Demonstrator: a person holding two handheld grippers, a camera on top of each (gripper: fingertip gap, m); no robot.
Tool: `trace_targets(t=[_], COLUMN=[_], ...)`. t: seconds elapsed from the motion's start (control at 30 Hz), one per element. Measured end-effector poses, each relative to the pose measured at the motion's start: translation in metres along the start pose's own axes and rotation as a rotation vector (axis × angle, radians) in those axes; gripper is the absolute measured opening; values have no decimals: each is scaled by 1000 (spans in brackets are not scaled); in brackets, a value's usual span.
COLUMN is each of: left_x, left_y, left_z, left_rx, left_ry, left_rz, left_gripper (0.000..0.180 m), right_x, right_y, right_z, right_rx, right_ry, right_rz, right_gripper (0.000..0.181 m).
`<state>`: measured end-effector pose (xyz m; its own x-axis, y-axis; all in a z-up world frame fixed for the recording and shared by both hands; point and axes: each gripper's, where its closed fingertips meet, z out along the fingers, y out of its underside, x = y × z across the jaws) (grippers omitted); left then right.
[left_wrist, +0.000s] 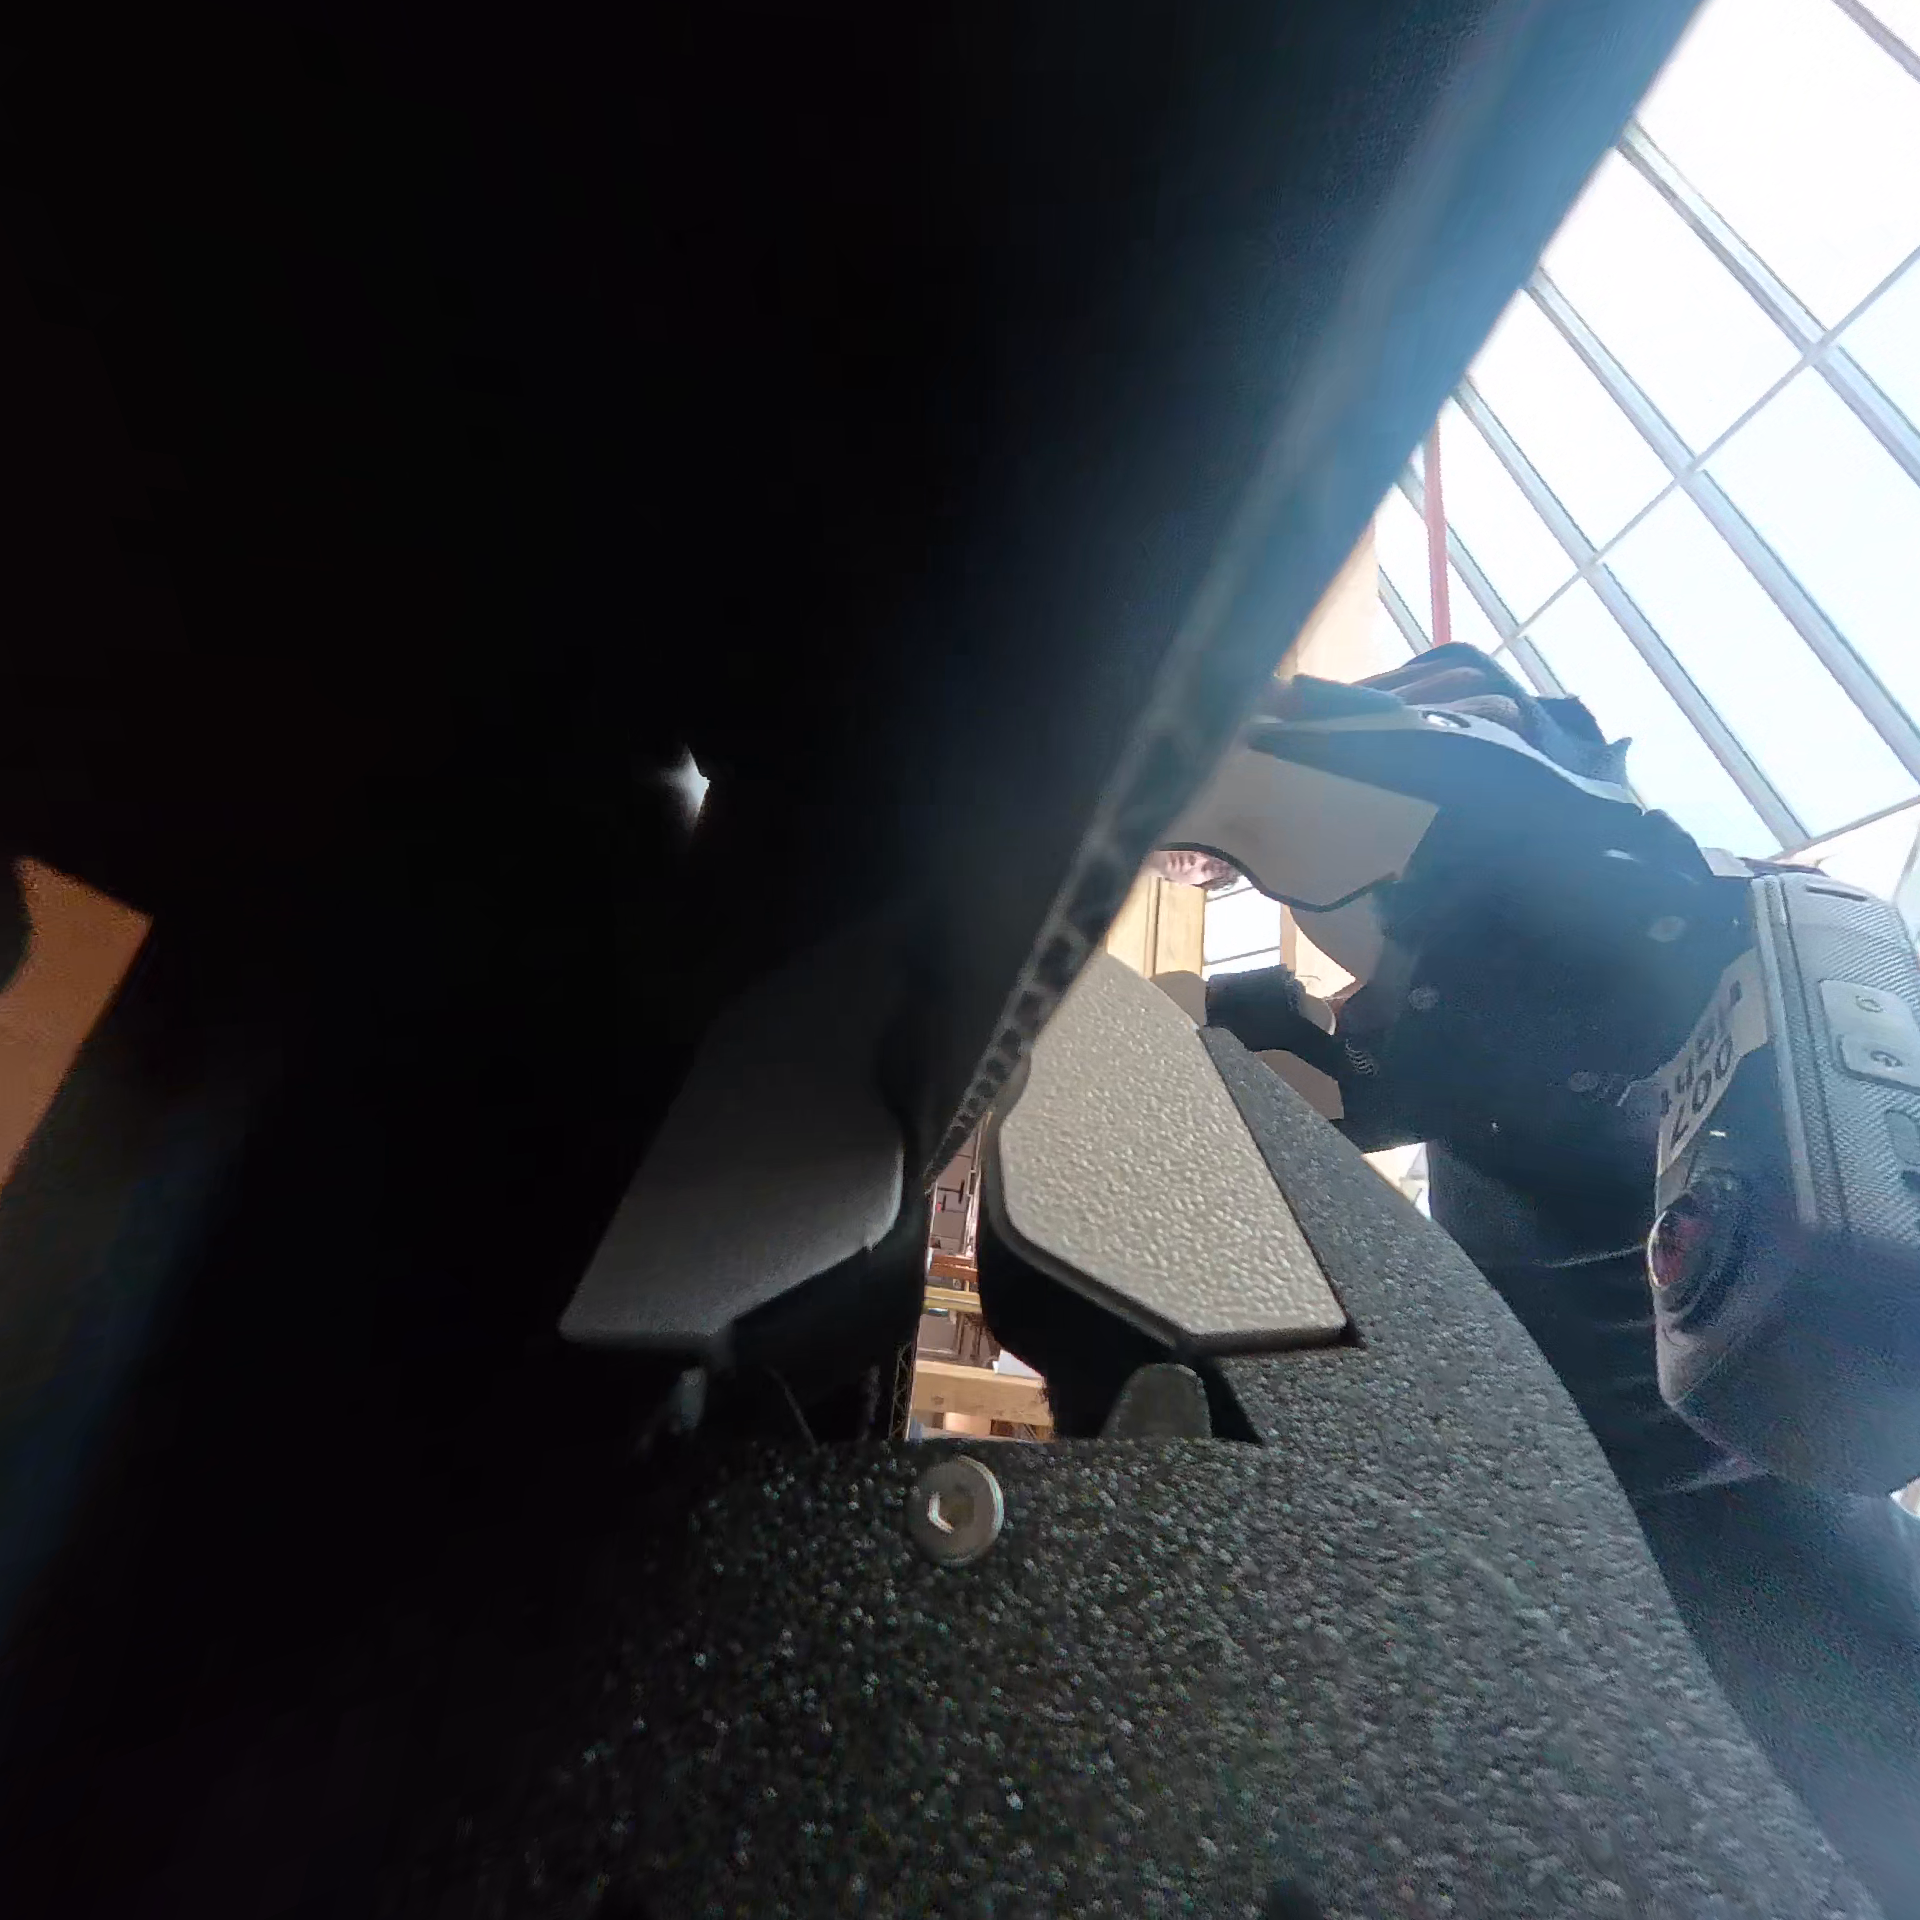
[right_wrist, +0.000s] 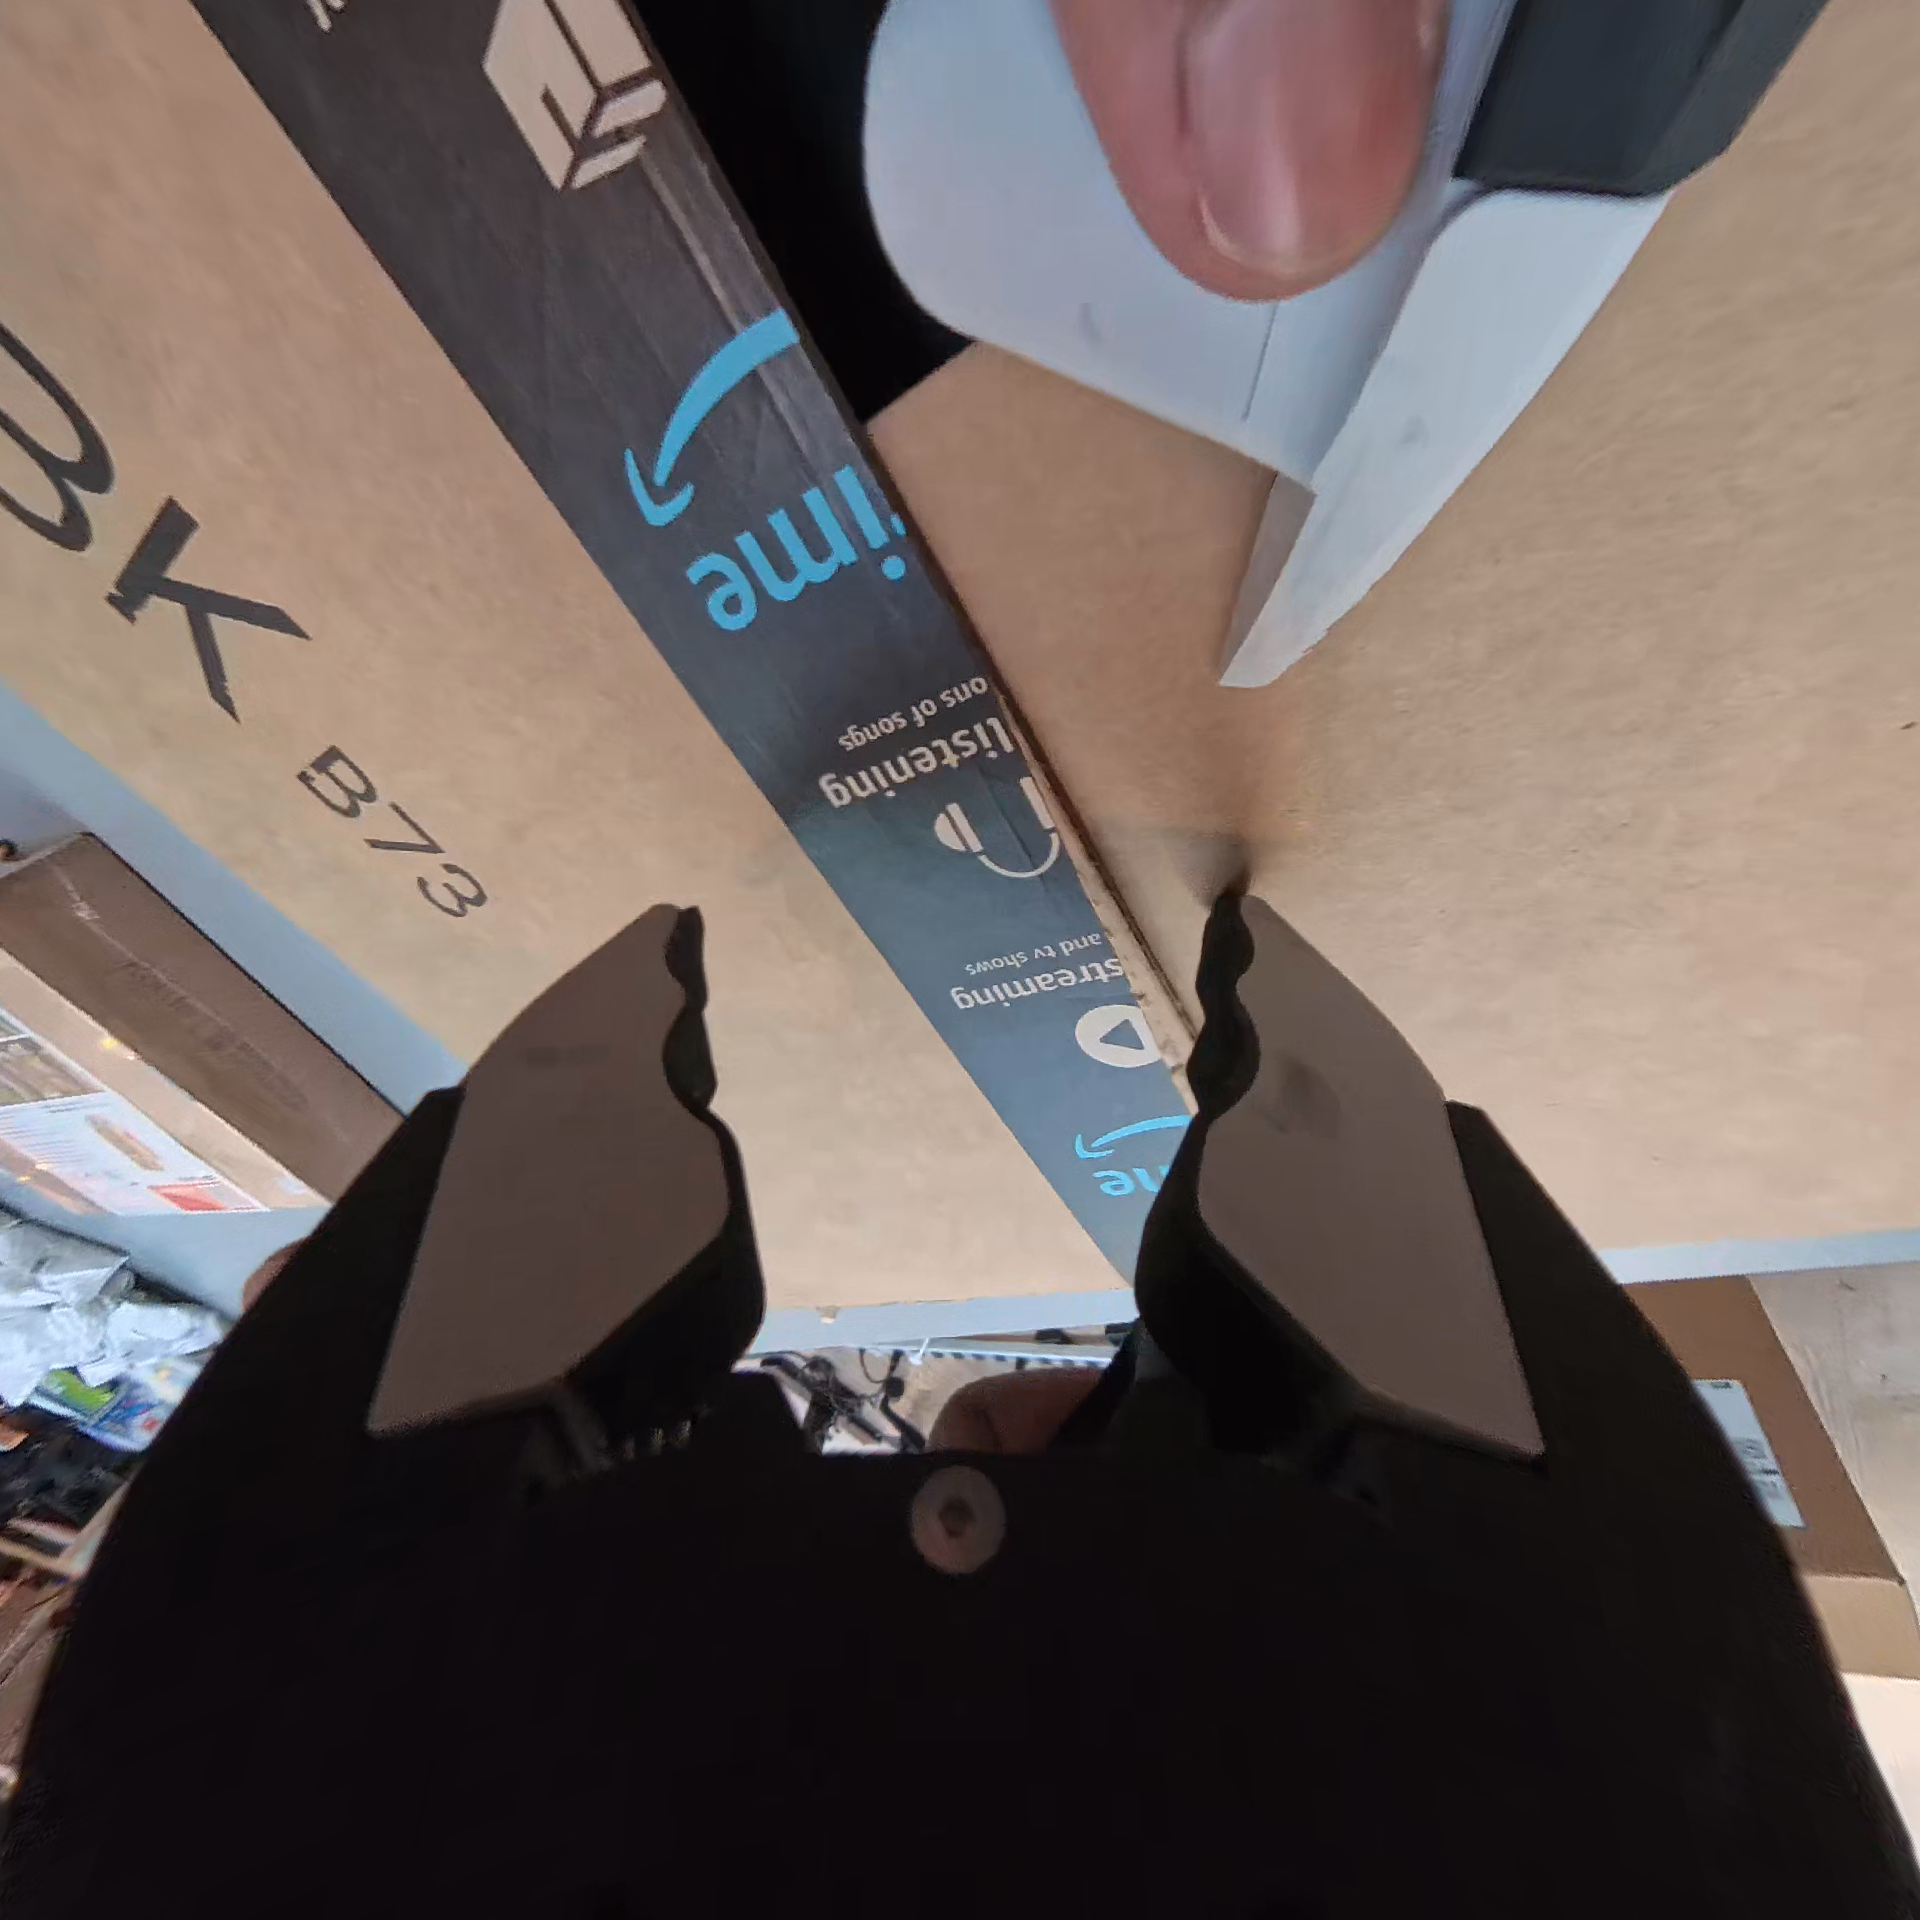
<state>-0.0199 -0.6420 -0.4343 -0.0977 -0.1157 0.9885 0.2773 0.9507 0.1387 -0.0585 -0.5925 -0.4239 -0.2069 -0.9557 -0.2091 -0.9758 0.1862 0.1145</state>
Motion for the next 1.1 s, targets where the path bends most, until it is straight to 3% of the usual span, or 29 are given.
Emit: trace_targets(t=[0.03, 0.07, 0.33, 0.5, 0.8, 0.87, 0.9, 0.97, 1.03, 1.1], left_x=[-3, -5, -4, -11, -7, -10, -18, -15, -2, 6], left_y=[2, 2, 1, 3, 7, -11, -27, -29, -30, -29], left_z=[-3, -4, 4, 8, 18, 7, -8, -18, -17, -7], left_rx=[3, 6, -41, -58, -104, -36, 6, -63, -53, -57], left_ry=[-11, -8, -59, -61, -113, -156, -183, -120, -93, -94], left_rz=[-8, -26, -29, -47, 48, 20, -38, -57, -32, -10], left_gripper=[1, 2, 2, 8, 15, 10, 7, 8, 5, 5], right_x=[-2, -7, -25, -42, -95, -142, -168, -184, -177, -165], right_y=[-1, 1, 10, 22, 52, 60, 65, 72, 65, 62], right_z=[2, 3, -25, -58, -97, -115, -118, -113, -113, -113], right_rx=[-15, -42, -239, -287, -398, -449, -451, -382, -282, -271], right_ry=[-31, -82, -294, -316, -254, -466, -546, -415, -245, -136], right_rz=[8, 22, 124, 153, 116, 168, 172, 134, 161, 186], right_gripper=[91, 84, 79, 76, 85, 33, 43, 43, 64, 61])
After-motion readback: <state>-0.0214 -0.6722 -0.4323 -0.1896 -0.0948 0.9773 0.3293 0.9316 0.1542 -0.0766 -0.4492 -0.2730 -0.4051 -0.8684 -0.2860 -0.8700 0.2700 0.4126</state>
